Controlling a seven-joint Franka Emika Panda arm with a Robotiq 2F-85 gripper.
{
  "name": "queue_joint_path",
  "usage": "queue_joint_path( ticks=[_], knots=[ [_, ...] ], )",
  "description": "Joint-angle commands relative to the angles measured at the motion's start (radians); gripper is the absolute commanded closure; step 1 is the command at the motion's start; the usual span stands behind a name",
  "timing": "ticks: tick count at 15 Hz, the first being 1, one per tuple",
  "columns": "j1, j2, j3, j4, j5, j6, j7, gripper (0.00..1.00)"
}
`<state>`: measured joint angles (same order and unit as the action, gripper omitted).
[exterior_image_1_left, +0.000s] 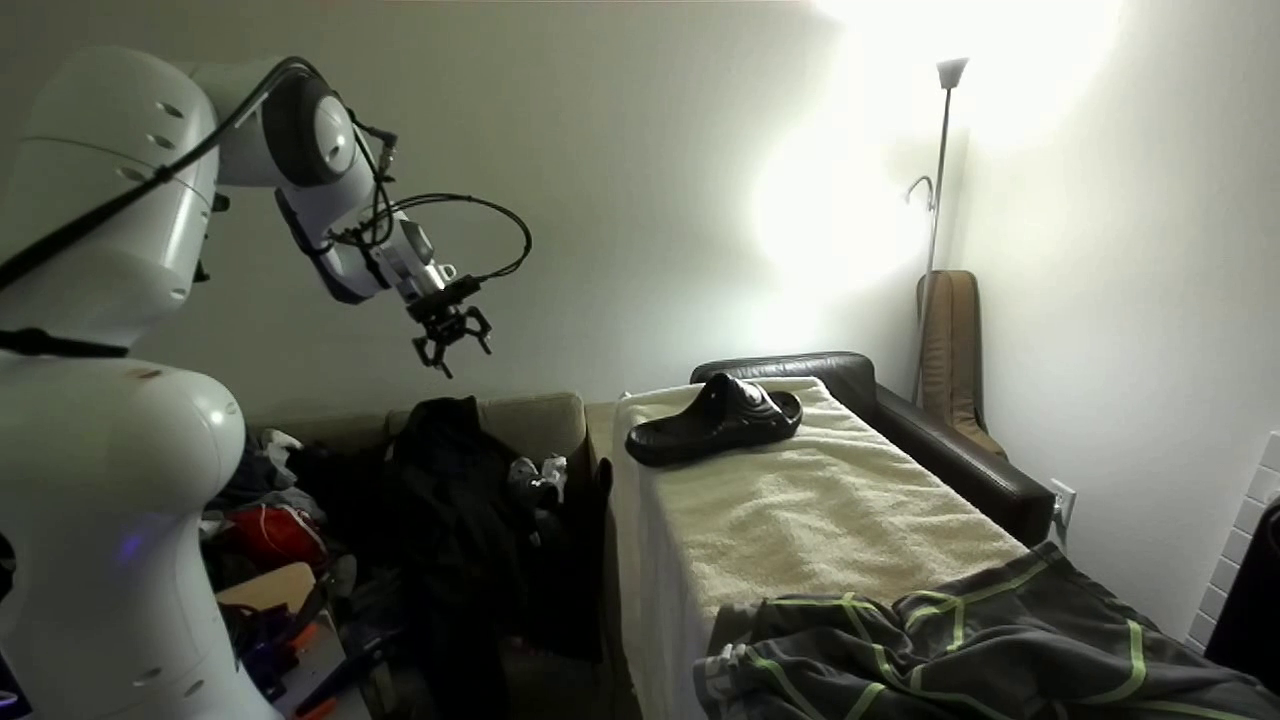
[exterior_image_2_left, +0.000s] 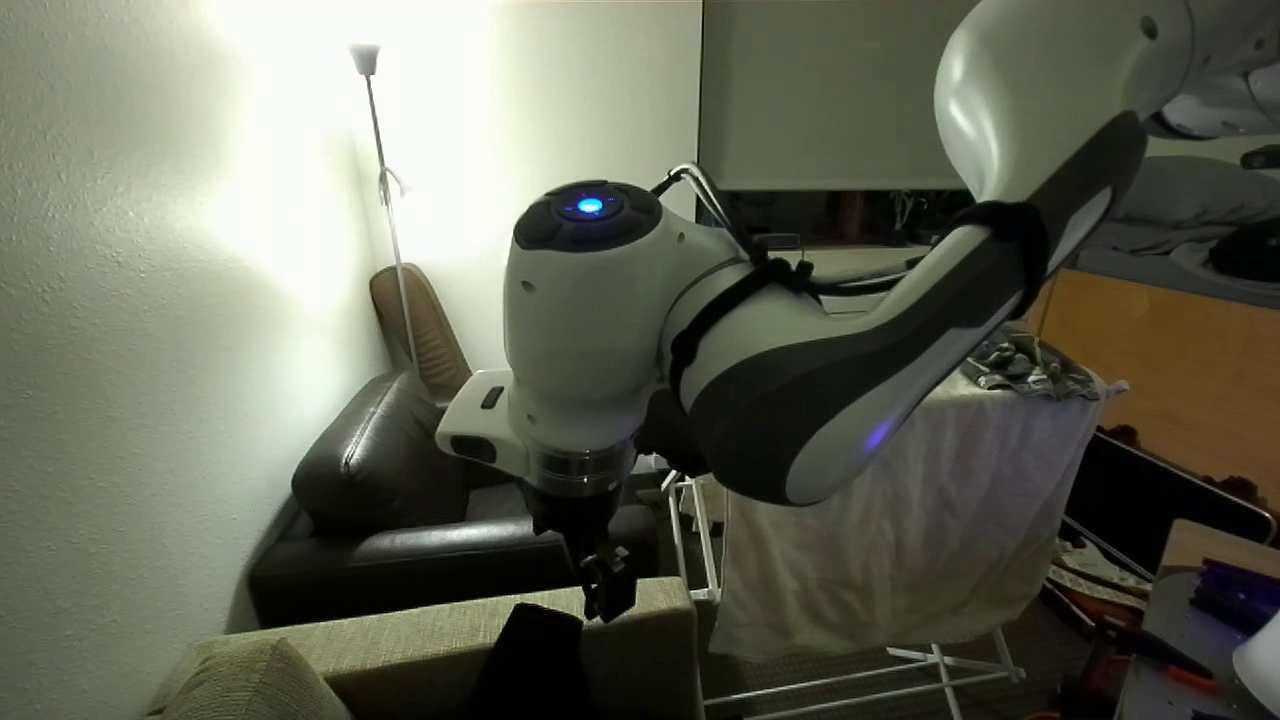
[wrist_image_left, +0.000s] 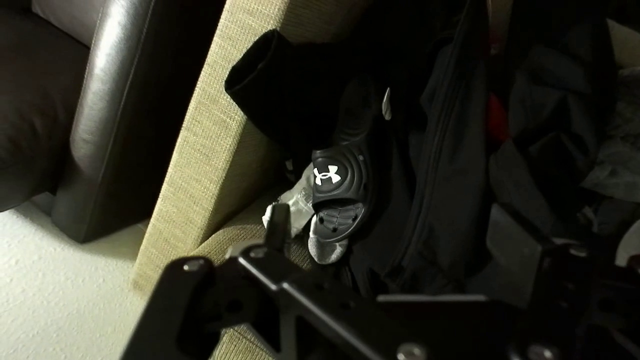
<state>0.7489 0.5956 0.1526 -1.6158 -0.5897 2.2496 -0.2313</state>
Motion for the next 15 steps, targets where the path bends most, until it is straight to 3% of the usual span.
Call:
queue_joint_path(
  ticks=[1, 7, 15],
  knots=[
    [-0.013, 0.008, 0.018, 0.012, -0.015, -0.009, 0.006, 0.00],
    [-0.003, -0.066, -0.030, -0.054, -0.120, -0.011, 0.126, 0.00],
    [-0.007, -0.192, -0.028, -0.168, -0.219, -0.063, 0.362, 0.00]
  ],
)
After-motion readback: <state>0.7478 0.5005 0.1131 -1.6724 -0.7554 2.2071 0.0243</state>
